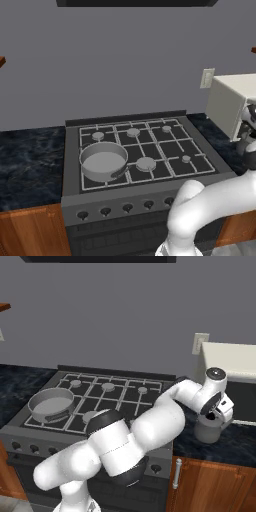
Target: Pick the kettle from the counter and place it on a stove burner. Then turn the burner on.
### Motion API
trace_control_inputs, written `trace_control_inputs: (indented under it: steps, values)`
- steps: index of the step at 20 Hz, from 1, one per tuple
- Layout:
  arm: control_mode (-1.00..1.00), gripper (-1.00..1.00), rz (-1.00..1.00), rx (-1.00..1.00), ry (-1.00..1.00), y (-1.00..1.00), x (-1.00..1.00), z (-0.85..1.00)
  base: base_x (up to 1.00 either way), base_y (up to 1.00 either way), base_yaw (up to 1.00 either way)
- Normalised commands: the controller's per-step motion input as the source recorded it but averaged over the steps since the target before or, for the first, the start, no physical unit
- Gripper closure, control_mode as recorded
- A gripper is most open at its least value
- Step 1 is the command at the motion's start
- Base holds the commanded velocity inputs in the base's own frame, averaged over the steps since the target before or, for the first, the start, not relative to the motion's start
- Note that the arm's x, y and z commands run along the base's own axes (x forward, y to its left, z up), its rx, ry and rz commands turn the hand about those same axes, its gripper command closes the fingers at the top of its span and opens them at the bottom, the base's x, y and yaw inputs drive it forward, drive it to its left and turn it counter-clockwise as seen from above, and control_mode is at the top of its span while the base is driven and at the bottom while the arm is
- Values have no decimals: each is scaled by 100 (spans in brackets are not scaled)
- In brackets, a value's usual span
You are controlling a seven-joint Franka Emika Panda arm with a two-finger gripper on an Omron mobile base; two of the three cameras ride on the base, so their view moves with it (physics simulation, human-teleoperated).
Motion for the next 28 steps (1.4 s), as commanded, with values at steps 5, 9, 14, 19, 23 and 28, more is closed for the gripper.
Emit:
trace_control_inputs:
  steps: [5,9,14,19,23,28]
  values:
    - [-100,100,0,0,0,0,21,-14,0,0,0]
    - [-100,100,0,0,0,0,9,-3,0,0,0]
    - [-100,100,0,0,-4,0,-18,1,0,0,0]
    - [-100,100,2,0,-13,0,-68,39,0,0,0]
    - [-100,100,2,-4,-9,31,-72,46,0,0,0]
    - [-100,100,5,-5,-3,65,-57,32,0,0,0]
